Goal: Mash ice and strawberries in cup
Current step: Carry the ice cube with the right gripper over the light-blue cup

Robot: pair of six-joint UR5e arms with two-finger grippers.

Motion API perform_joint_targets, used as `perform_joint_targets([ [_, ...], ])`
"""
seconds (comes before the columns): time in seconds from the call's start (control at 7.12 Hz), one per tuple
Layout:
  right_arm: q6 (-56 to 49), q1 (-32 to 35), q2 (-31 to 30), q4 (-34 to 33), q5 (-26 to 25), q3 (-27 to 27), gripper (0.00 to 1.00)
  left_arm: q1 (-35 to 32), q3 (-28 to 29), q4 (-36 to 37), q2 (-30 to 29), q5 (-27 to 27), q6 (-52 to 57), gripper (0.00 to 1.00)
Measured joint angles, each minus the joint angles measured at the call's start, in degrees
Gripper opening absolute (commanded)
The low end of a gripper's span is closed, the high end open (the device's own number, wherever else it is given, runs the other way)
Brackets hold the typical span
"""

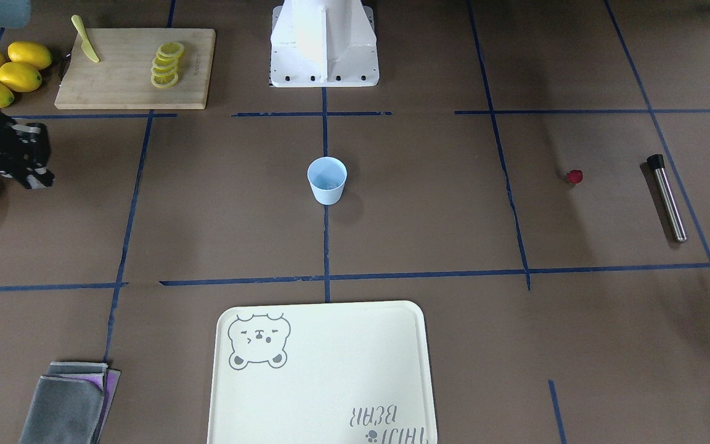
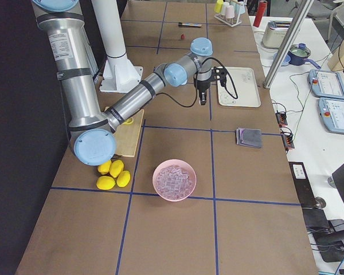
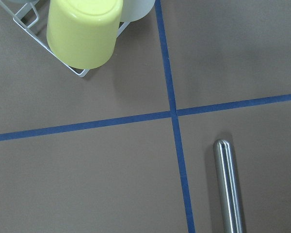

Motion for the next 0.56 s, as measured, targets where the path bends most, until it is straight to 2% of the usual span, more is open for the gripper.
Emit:
perform_joint_targets([
  [0.28,12.2,-10.0,12.2,-7.6,-7.1,-1.2,0.01,0.0,-2.7,2.1,0.4,0.2,-0.3,1.0],
  [0.56,22.1,-18.9,20.3,-9.5,-13.1,-4.0,0.03,0.0,-6.0,9.2,0.5,0.3,-0.3,1.0],
])
